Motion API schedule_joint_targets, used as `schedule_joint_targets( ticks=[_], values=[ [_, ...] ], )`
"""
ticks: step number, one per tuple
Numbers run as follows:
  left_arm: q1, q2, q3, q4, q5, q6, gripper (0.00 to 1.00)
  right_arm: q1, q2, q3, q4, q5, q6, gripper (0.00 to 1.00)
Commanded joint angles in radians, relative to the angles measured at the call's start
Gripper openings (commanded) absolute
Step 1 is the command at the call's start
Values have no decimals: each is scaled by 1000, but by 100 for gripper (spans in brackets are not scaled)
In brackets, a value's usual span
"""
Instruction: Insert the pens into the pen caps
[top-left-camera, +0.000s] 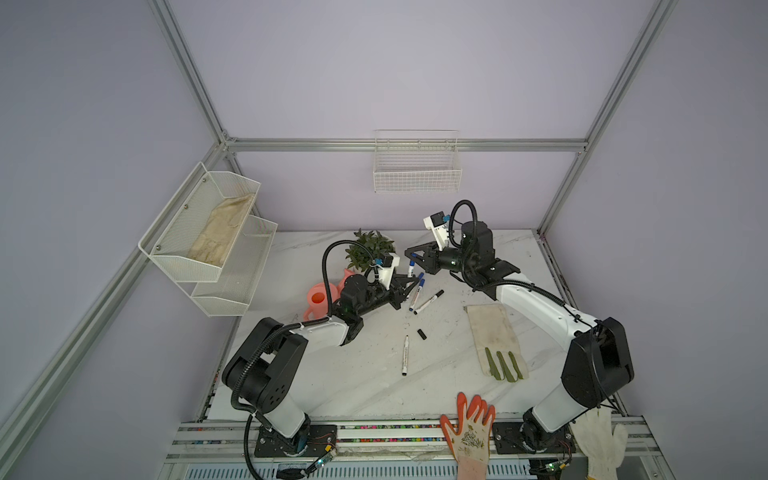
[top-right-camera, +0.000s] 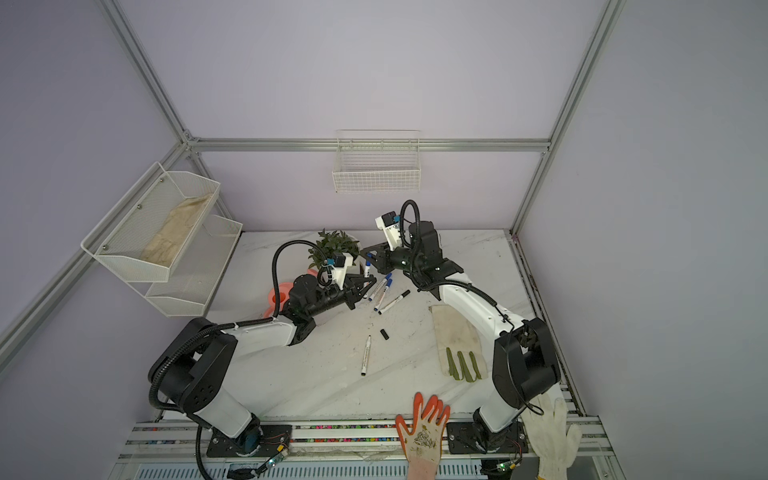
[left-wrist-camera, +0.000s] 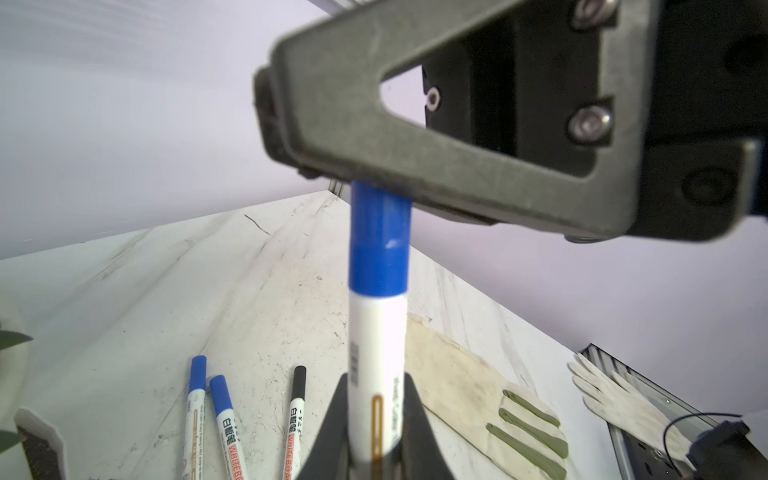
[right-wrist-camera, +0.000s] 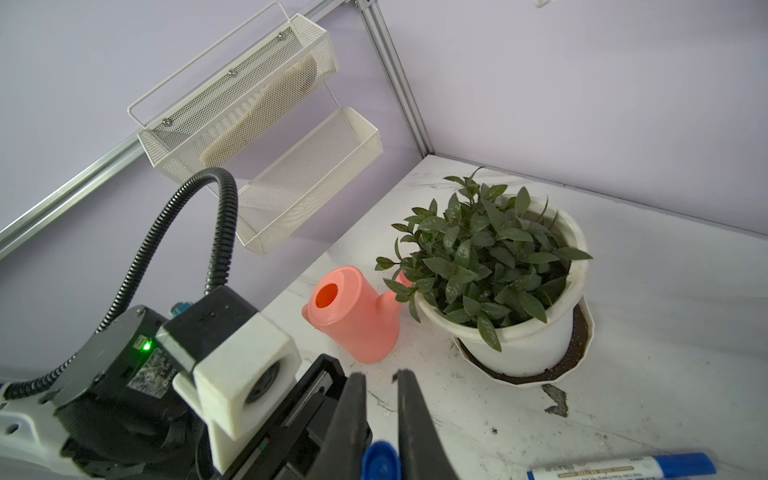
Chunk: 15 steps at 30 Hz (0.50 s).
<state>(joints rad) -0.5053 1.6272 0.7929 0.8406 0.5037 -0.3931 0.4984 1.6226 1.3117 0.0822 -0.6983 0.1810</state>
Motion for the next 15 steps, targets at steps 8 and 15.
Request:
schedule_joint_targets(
  ticks=[8, 15],
  values=[
    [145, -168, 269, 209, -313, 50, 0, 13, 35, -60, -426, -134, -133, 0],
    [57, -165, 271, 156, -437, 370, 0, 26, 75, -25, -532, -168, -212, 0]
  ],
)
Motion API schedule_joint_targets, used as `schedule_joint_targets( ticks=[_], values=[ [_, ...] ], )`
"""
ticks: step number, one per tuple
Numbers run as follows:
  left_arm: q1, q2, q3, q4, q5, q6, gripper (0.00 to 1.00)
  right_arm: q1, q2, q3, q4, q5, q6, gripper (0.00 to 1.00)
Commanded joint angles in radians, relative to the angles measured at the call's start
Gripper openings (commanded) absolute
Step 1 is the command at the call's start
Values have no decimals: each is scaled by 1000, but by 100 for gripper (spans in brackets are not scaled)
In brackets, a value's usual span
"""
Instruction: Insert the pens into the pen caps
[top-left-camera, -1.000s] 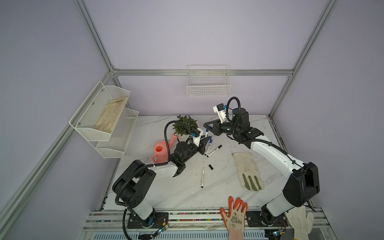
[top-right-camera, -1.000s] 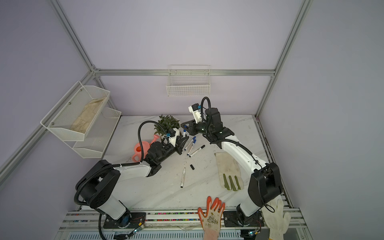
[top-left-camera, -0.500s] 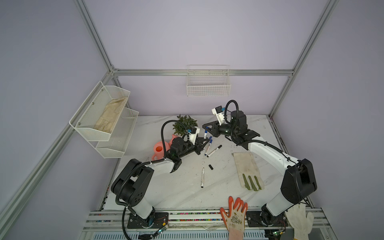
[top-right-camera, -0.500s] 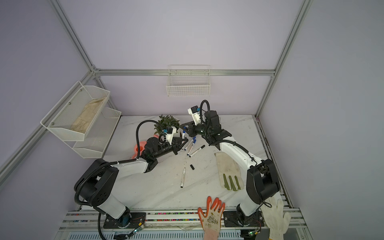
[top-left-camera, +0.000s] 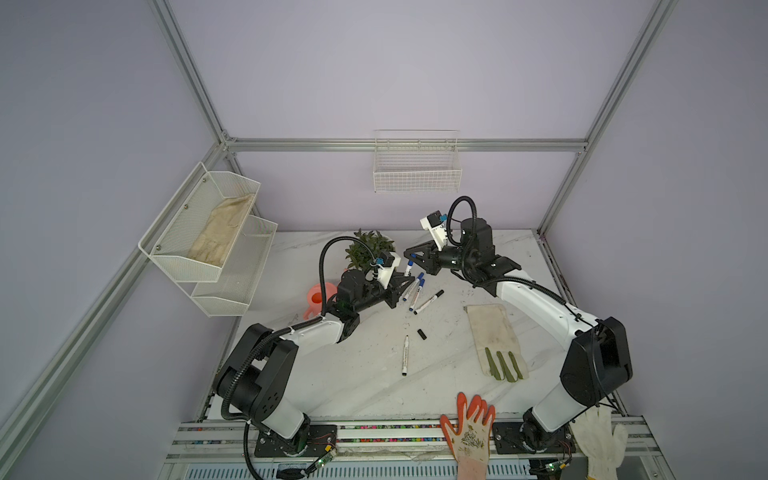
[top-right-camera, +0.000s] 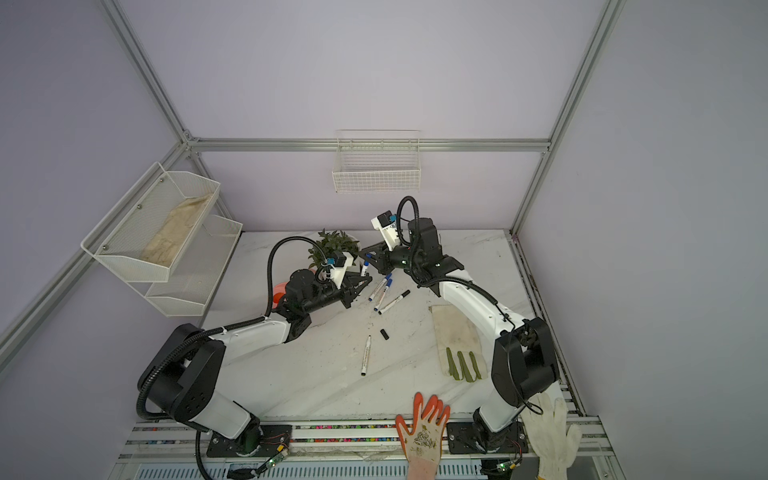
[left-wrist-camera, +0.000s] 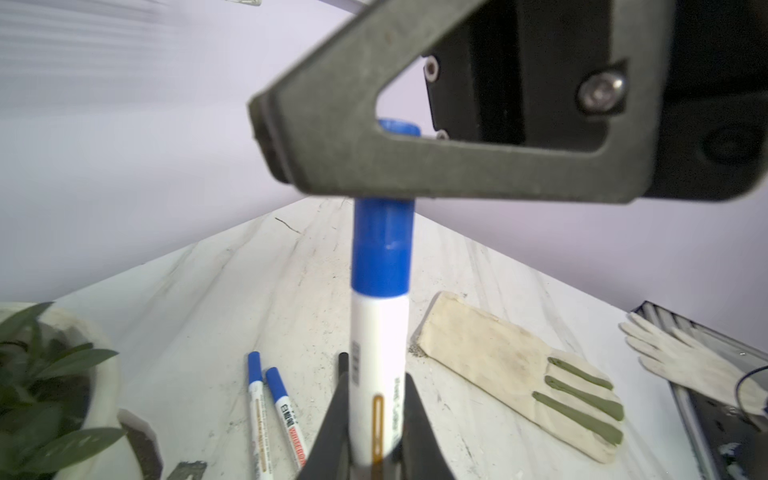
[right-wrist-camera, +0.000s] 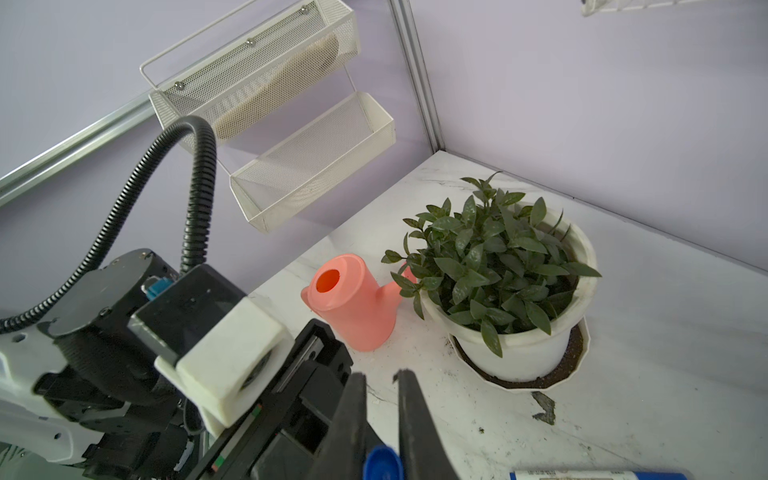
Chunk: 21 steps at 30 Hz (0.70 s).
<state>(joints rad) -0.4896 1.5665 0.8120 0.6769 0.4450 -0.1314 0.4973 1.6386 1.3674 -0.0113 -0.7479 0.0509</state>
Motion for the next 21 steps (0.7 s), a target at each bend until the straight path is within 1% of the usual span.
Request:
schedule_joint_targets(
  ticks=[1, 3, 4, 7, 9, 11, 13, 15, 18, 21],
  values=[
    [14, -98, 259, 324, -403, 193, 0, 29, 59, -86, -434, -109, -79, 0],
    [-34, -81, 265, 360, -451, 326, 0, 30, 62, -87, -441, -82, -86, 0],
    [-45, -71, 266, 394, -464, 338, 0, 29, 63, -85, -447, -75, -98, 0],
    [-45, -68, 272, 409, -453, 252, 0, 9, 58, -83, -439, -49, -93, 0],
    [-44, -73, 268, 412, -427, 188, 0, -25, 58, -85, -416, -71, -66, 0],
    [-40, -81, 262, 416, -410, 100, 0, -40, 57, -90, -399, -87, -49, 0],
    [-23, -88, 254, 438, -390, -16, 0, -40, 61, -87, -398, -89, -46, 0],
    [15, -83, 257, 467, -337, -195, 0, -39, 63, -93, -393, -83, -35, 0],
    [74, -53, 284, 546, -273, -421, 0, -18, 76, -96, -417, -51, -52, 0],
    [135, -5, 331, 648, -269, -612, 0, -6, 84, -112, -431, -31, -61, 0]
  ],
)
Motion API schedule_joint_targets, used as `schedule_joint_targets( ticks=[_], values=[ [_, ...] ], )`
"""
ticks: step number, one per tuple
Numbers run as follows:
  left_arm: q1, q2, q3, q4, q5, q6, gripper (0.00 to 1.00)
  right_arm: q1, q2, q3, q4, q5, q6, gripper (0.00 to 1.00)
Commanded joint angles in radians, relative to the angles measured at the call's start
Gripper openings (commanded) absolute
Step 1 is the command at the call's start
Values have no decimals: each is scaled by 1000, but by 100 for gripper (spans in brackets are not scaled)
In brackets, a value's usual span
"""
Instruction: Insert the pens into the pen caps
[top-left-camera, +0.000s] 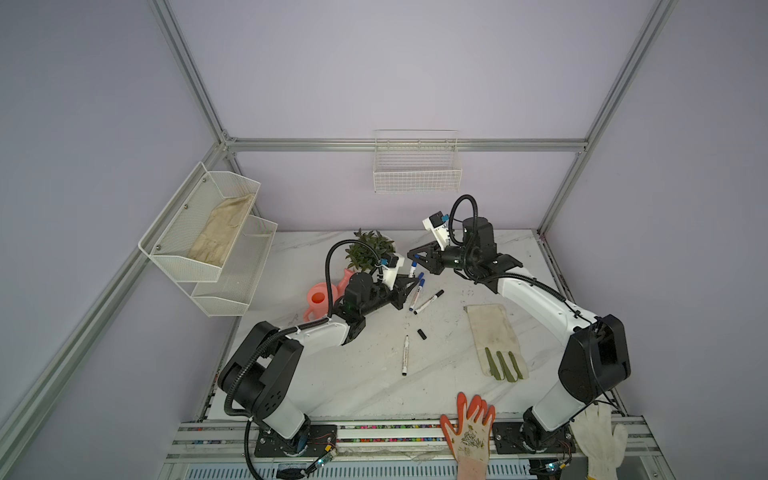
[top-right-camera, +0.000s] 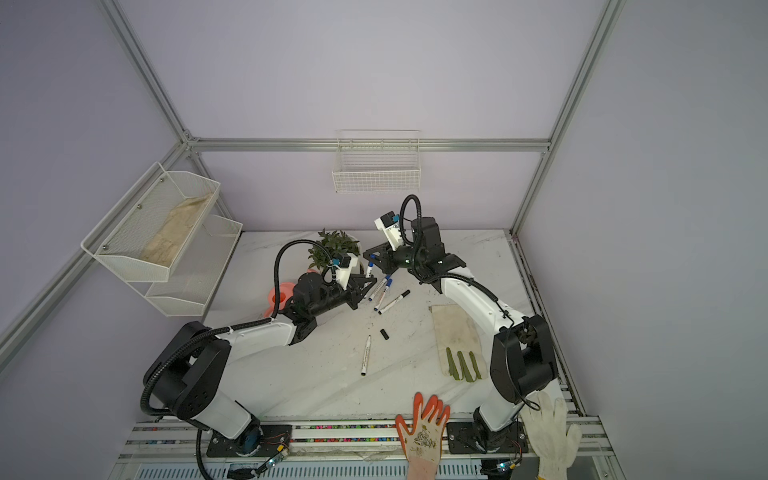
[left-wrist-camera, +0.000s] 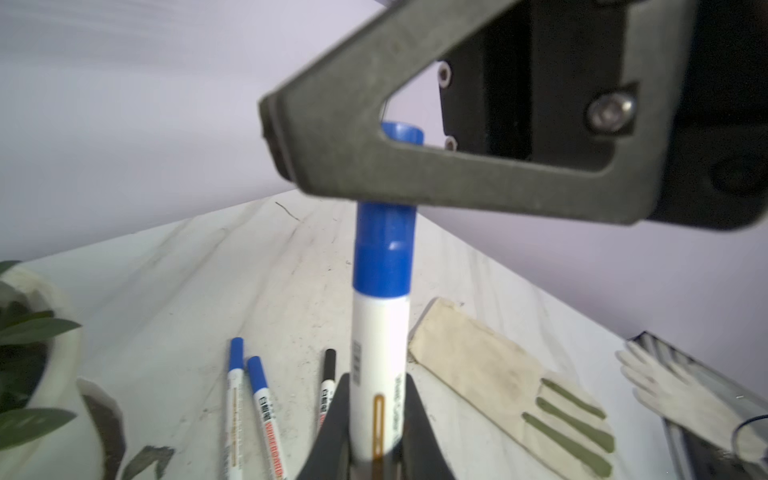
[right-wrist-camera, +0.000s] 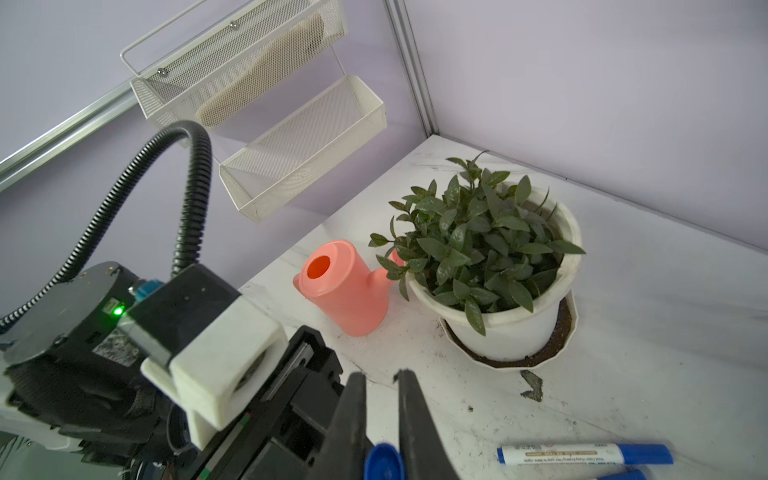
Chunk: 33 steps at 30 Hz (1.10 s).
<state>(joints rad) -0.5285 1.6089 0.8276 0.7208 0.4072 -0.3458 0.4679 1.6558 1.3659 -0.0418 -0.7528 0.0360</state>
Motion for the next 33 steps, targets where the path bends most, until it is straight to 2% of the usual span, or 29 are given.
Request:
schedule_joint_targets(
  ticks=[1, 7, 11, 15, 17, 27, 33],
  values=[
    [188, -37, 328, 618, -239, -422, 0, 26, 62, -113, -406, -18, -51, 0],
    [240, -41, 370, 602, -295, -361, 0, 25, 32, -134, -415, -24, -58, 0],
    [239, -66, 377, 545, -281, -189, 0, 33, 37, -144, -440, 9, -54, 0],
    [236, -85, 369, 521, -337, -90, 0, 64, 49, -137, -498, 102, -89, 0],
    [233, -90, 378, 521, -351, -37, 0, 69, 50, -137, -508, 110, -93, 0],
    [156, -66, 498, 534, -278, 257, 0, 80, 78, -138, -525, 90, -104, 0],
    [80, -29, 574, 566, -216, 355, 0, 98, 103, -145, -530, 76, -105, 0]
  ],
)
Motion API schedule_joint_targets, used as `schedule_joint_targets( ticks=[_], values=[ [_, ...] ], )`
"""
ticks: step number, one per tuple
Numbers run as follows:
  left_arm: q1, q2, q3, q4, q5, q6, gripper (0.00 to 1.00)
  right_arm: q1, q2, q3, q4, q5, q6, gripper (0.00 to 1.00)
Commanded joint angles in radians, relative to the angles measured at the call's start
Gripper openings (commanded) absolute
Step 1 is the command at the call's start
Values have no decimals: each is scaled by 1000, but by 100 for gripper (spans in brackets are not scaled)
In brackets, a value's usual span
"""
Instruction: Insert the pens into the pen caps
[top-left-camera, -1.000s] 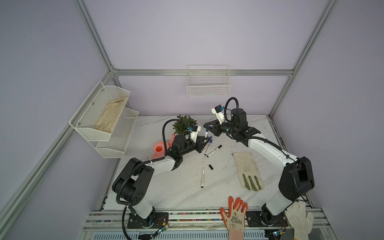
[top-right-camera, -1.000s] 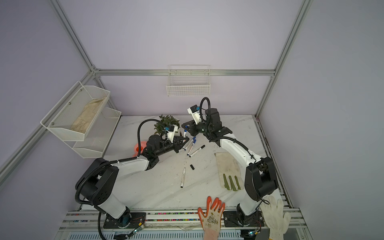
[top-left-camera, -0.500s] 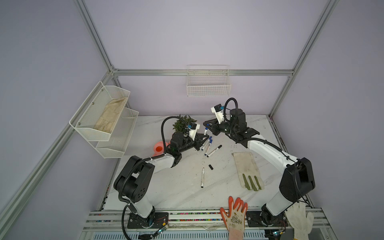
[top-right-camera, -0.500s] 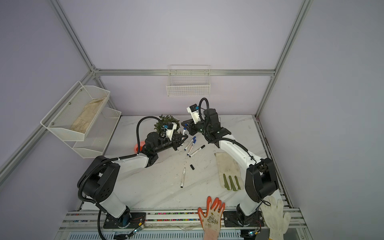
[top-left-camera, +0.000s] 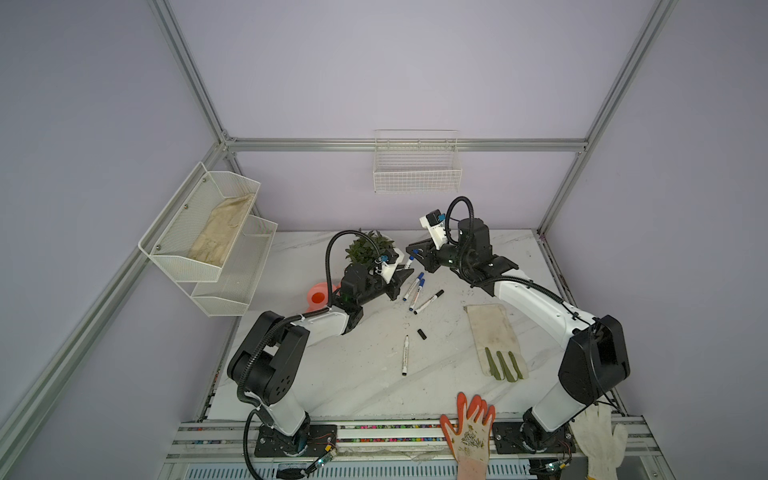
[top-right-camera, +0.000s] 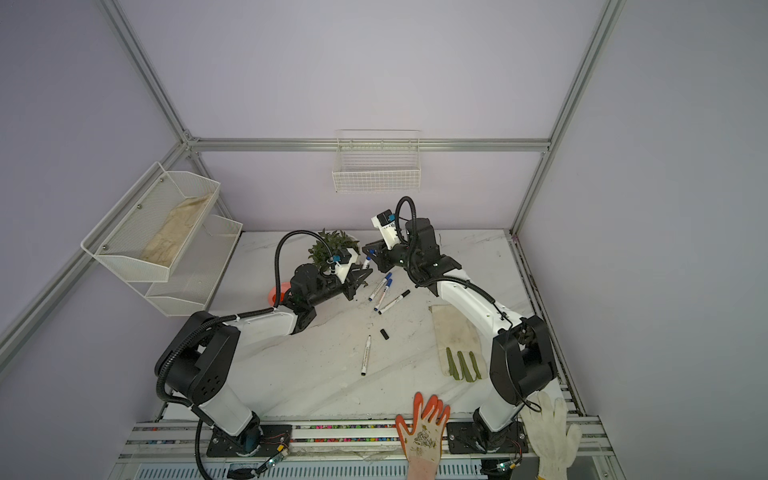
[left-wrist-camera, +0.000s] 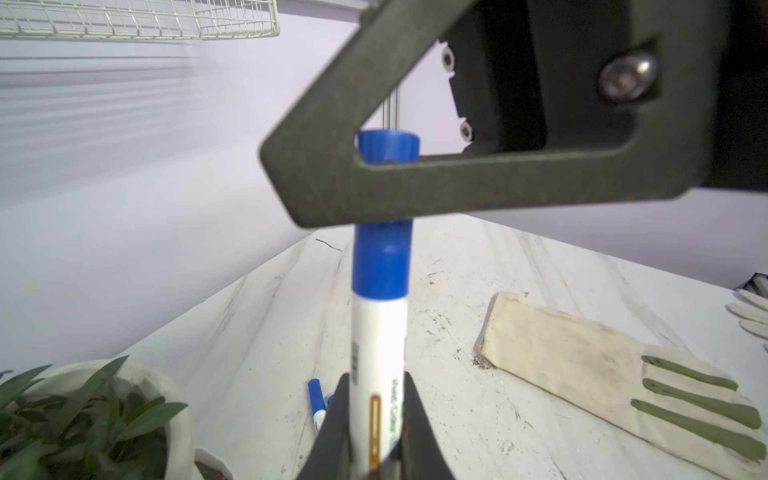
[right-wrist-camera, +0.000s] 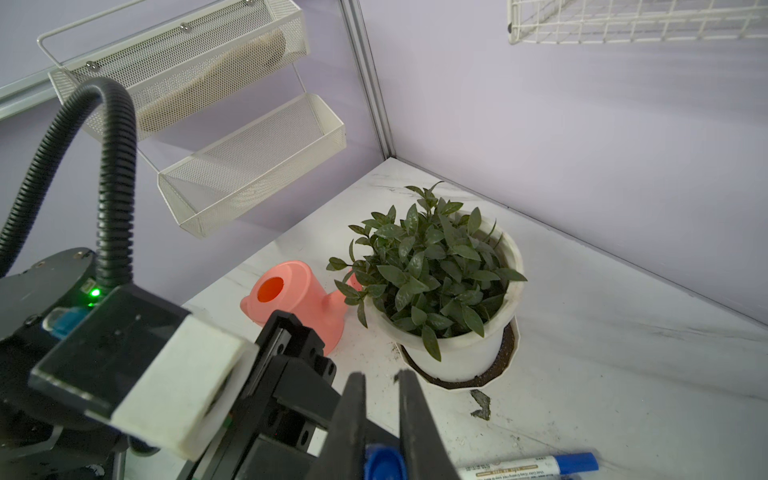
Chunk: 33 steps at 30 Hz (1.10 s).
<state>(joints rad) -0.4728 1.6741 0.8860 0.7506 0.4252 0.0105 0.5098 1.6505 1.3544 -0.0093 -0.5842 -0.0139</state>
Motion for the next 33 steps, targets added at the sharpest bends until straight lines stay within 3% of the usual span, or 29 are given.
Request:
schedule_joint_targets(
  ticks=[1, 3, 6, 12, 18, 25, 33],
  values=[
    [13, -91, 525, 543, -224, 11, 0, 59, 113, -133, -564, -92, -54, 0],
    [7, -87, 546, 551, -227, -29, 0, 65, 122, -136, -567, -95, -53, 0],
    [8, -73, 580, 557, -336, -184, 0, 78, 136, -127, -575, -88, -58, 0],
    [39, -62, 577, 447, -342, -393, 0, 47, 100, -111, -556, -104, -51, 0],
    [36, -116, 419, 372, -338, -440, 0, -76, 53, -106, -518, -222, -23, 0],
    [-4, -176, 226, 274, -260, -379, 0, -84, 61, -112, -497, -246, 0, 0],
    [-59, -178, 58, 238, -311, -403, 0, -84, 64, -116, -433, -277, 50, 0]
  ],
)
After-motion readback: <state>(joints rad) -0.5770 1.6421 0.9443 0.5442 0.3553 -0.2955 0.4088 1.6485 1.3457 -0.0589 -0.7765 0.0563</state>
